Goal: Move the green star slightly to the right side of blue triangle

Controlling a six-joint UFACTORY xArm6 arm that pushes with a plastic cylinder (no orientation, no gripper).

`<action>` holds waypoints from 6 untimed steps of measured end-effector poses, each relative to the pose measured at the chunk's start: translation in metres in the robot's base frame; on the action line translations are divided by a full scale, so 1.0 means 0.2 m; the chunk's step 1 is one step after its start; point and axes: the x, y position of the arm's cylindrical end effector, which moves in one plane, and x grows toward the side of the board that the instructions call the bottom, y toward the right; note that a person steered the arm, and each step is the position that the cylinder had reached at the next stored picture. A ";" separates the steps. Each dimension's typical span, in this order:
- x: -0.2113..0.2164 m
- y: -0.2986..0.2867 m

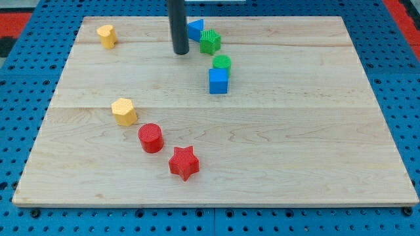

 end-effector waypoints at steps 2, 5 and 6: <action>-0.08 0.55; -0.15 0.40; -0.31 0.59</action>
